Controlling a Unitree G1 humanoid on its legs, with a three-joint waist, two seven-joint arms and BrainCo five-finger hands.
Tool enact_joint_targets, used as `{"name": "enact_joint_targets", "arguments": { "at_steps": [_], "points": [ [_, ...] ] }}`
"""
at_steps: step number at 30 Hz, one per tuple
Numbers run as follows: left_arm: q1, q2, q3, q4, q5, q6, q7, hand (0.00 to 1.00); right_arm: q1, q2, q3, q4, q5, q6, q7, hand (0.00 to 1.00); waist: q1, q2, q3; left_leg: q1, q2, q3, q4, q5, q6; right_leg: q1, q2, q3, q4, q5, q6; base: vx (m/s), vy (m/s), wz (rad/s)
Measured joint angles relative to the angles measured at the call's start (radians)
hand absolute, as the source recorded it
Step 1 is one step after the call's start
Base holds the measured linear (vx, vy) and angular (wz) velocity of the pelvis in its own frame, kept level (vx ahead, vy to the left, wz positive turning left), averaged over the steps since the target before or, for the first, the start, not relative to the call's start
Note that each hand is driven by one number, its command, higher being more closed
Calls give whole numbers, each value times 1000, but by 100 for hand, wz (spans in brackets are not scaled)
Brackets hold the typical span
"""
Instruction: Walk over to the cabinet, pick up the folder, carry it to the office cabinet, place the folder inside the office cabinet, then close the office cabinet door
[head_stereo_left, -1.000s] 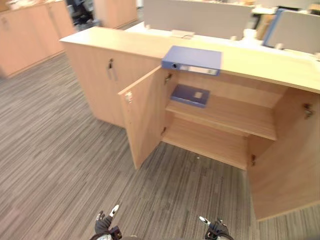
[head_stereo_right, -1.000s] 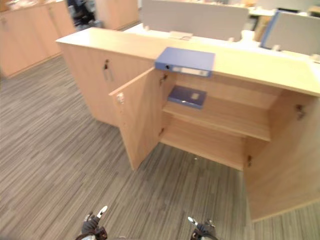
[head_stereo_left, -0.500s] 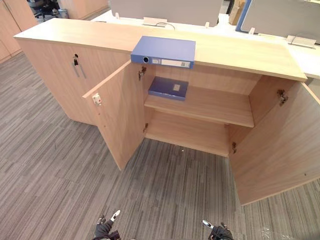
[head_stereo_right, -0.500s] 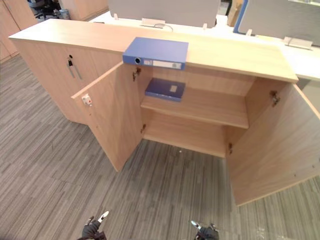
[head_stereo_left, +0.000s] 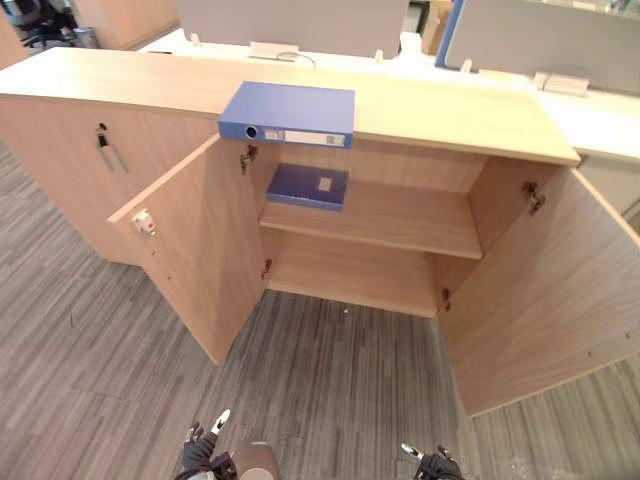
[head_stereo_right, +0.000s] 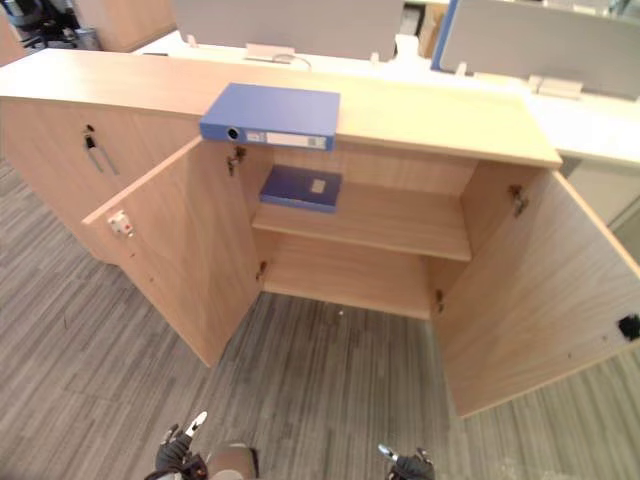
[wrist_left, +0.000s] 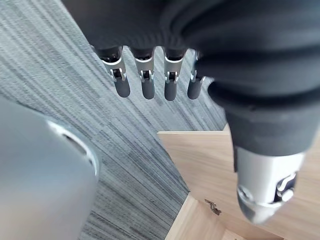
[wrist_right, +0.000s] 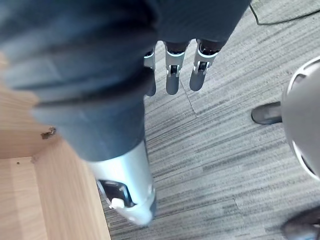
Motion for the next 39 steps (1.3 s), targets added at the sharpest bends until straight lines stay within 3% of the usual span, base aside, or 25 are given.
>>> {"name": "enact_joint_targets", "arguments": {
  "at_steps": [1,2,3,5,7,11,13,14,15,17,18,19,20,21,22,23,25,26,27,29,30,33,37,39],
  "points": [
    [3,-3,-1,2,6,0,0,0,0,-4,2,-1,-1,0,1,0,0,12,-6,0,-22,-43,-138,48,4,1,-3,9,0,-2,4,222,245,-44],
    [3,-1,2,5,0,0,0,0,-1,-3,7,1,-1,0,0,0,14,8,-8,21,-46,-60,-185,161,26,8,-10,29,-3,-16,27,293,270,-26],
    [-8,13,-2,10,9,1,0,0,5,10,28,0,-2,0,3,0,12,-16,-9,30,-71,-53,-207,162,28,3,-30,35,-6,-12,19,234,198,-10],
    [-23,14,7,19,9,2,-1,0,6,23,27,1,-2,0,2,0,18,-32,-13,33,-83,-42,-198,149,50,1,-42,38,-4,11,1,221,158,3],
    [-24,15,9,32,9,2,-1,0,-11,33,27,3,-3,0,3,0,27,-28,-14,60,-89,-27,-209,147,58,5,-55,47,5,36,4,215,119,-21],
    [-22,24,6,76,11,3,-1,0,-18,32,27,11,-9,1,7,0,24,-17,-48,150,-109,-6,-309,156,66,16,-83,65,19,87,48,145,34,-28],
    [-19,6,3,91,10,4,-1,0,-9,6,27,18,-30,2,15,0,27,1,-59,212,-122,18,-387,173,73,-36,-113,94,126,87,49,100,77,-42],
    [-7,-7,-7,91,11,5,-1,0,8,-16,26,16,-44,6,18,0,22,22,-71,264,-138,27,-461,193,80,-100,-137,118,270,86,49,77,109,-29],
    [-3,-6,-18,91,15,5,-1,0,17,-22,22,10,-44,9,19,0,17,26,-73,289,-144,29,-490,201,83,-133,-158,118,346,86,49,107,124,-17],
    [5,1,-38,94,18,7,-2,0,39,-38,17,5,-47,20,19,0,-3,24,-72,363,-192,32,-552,213,102,-212,-256,78,589,88,11,120,99,10],
    [7,2,-38,94,19,7,-3,0,39,-40,18,4,-48,21,19,0,-7,24,-72,375,-194,30,-562,215,106,-219,-271,52,620,77,2,115,55,10],
    [9,4,-38,95,20,8,-3,0,39,-43,20,0,-52,21,19,0,-13,30,-71,392,-189,25,-581,217,110,-245,-275,13,654,18,12,87,6,9],
    [7,5,-39,99,21,9,-3,0,39,-44,21,-1,-57,21,19,0,-19,34,-66,400,-167,14,-587,217,109,-271,-241,-21,650,-56,17,97,-19,10],
    [5,5,-41,105,21,8,-3,0,37,-45,21,-2,-60,20,19,0,-21,39,-65,401,-150,11,-587,216,105,-287,-216,-30,636,-82,19,64,-103,17],
    [-4,4,-45,115,21,10,-3,0,34,-48,22,-5,-61,19,19,0,-23,49,-57,410,-114,2,-589,213,91,-316,-160,-43,589,-105,15,63,-153,18],
    [-6,4,-50,119,25,11,-2,0,30,-48,23,-5,-60,19,19,0,-27,52,-54,419,-83,-8,-592,205,75,-346,-115,-48,521,-105,16,71,-222,23],
    [-16,3,-50,120,45,12,-2,0,29,-39,24,-13,-59,16,16,0,-28,42,-48,433,-64,-30,-600,186,55,-377,-81,-38,390,-88,16,50,-254,29],
    [-15,10,-49,119,64,12,-2,0,35,-32,26,-23,-57,14,13,0,-30,24,-47,442,-71,-50,-594,175,35,-379,-71,0,318,10,8,97,-343,43],
    [-15,10,-46,123,73,13,-2,0,41,-30,24,-25,-55,11,13,0,-35,21,-44,447,-70,-69,-591,170,27,-368,-63,7,317,42,1,121,-333,46],
    [-15,-28,-33,118,91,10,-2,0,46,-47,24,-38,-56,11,12,0,-34,58,-52,448,-31,-100,-586,165,12,-353,-28,-36,318,1,-5,177,-280,38],
    [-15,-30,-32,116,99,10,-2,0,46,-47,24,-42,-60,11,12,0,-34,63,-49,447,-5,-114,-594,161,5,-343,-6,-59,316,-5,-21,226,-297,33],
    [-13,-33,-9,114,100,13,-4,0,49,-44,22,-40,-61,12,12,0,-31,62,-49,447,51,-158,-608,167,-26,-307,53,-103,277,-18,-37,177,-190,19],
    [-14,-33,7,121,92,15,-27,0,51,-40,17,-39,-60,12,19,0,-33,60,-50,442,59,-174,-585,178,-40,-245,76,-128,209,-18,-41,171,-63,23],
    [-12,-19,7,117,83,16,-43,0,49,-28,16,-31,-60,12,22,0,-29,43,-60,387,50,-175,-489,170,-53,-223,83,-137,157,-7,-44,131,-20,19]
  ]
}}
